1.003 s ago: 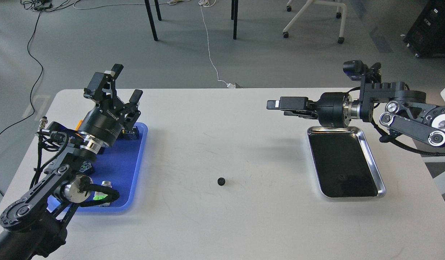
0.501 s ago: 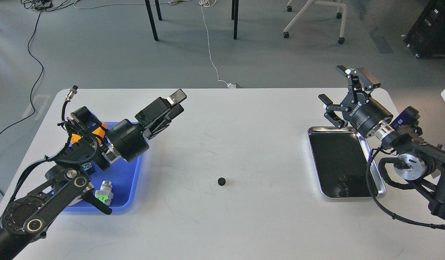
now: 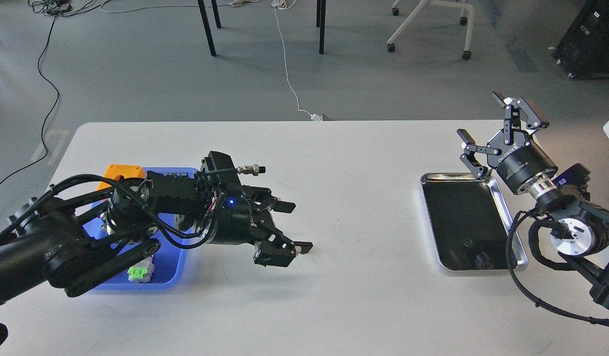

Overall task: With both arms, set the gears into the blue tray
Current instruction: 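Reach the left gripper to the black part and grasp it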

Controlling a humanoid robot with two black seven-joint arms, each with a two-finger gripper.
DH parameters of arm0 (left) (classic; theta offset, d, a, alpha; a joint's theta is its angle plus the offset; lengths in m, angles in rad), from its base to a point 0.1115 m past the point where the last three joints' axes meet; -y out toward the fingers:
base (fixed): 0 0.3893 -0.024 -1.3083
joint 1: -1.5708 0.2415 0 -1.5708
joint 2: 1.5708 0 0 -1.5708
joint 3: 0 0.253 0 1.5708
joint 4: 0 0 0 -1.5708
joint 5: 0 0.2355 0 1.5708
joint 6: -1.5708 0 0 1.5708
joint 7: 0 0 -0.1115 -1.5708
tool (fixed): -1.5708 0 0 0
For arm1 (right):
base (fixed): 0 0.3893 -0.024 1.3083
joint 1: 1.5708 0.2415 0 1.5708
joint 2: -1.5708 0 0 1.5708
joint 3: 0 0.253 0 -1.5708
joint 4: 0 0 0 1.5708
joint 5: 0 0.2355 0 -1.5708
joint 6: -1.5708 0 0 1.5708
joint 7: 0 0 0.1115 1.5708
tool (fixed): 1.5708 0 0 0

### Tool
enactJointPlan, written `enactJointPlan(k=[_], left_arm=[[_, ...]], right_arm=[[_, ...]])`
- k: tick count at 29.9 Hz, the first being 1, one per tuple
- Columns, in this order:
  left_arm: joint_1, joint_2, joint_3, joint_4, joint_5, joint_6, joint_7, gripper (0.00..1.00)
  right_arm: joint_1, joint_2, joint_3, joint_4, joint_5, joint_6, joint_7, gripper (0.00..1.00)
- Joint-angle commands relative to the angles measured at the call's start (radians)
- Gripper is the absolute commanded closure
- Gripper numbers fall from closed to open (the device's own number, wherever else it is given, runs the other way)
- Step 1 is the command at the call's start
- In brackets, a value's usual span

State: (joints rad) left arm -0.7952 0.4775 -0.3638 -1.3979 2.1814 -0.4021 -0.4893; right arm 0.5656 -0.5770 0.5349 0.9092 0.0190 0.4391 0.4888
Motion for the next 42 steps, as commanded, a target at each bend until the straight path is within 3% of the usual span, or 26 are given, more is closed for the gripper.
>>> enactJointPlan(k=[1, 10, 16, 21, 31, 39, 42], left_arm=[[-0.05, -0.059, 0.068, 0.068, 0.0, -0.001, 0.001, 0.04], [-0.072, -0.184, 0.144, 0.223, 0.0, 0.003, 0.001, 0.07], [-0.073, -0.198, 0.169, 0.261, 0.0, 0.008, 0.001, 0.12], [-0.072, -0.212, 0.174, 0.307, 0.0, 0.009, 0.001, 0.23], [-0.064, -0.234, 0.175, 0.376, 0.0, 0.009, 0.001, 0.25], [-0.058, -0.224, 0.175, 0.385, 0.0, 0.009, 0.001, 0.38], [-0.056, -0.226, 0.175, 0.385, 0.0, 0.009, 0.001, 0.5]], right_arm=[[-0.03, 0.0, 0.005, -0.007, 0.004, 0.036, 0.0, 0.04], [-0.039, 0.008, 0.014, -0.019, 0.004, 0.041, 0.0, 0.04], [-0.041, 0.006, 0.017, -0.019, 0.004, 0.04, 0.0, 0.04], [-0.042, 0.006, 0.019, -0.019, 0.004, 0.039, 0.0, 0.04], [-0.046, -0.001, 0.019, -0.018, 0.004, 0.041, 0.0, 0.04], [-0.044, -0.001, 0.02, -0.018, 0.004, 0.041, 0.0, 0.04], [-0.044, -0.001, 0.02, -0.018, 0.004, 0.041, 0.0, 0.04]])
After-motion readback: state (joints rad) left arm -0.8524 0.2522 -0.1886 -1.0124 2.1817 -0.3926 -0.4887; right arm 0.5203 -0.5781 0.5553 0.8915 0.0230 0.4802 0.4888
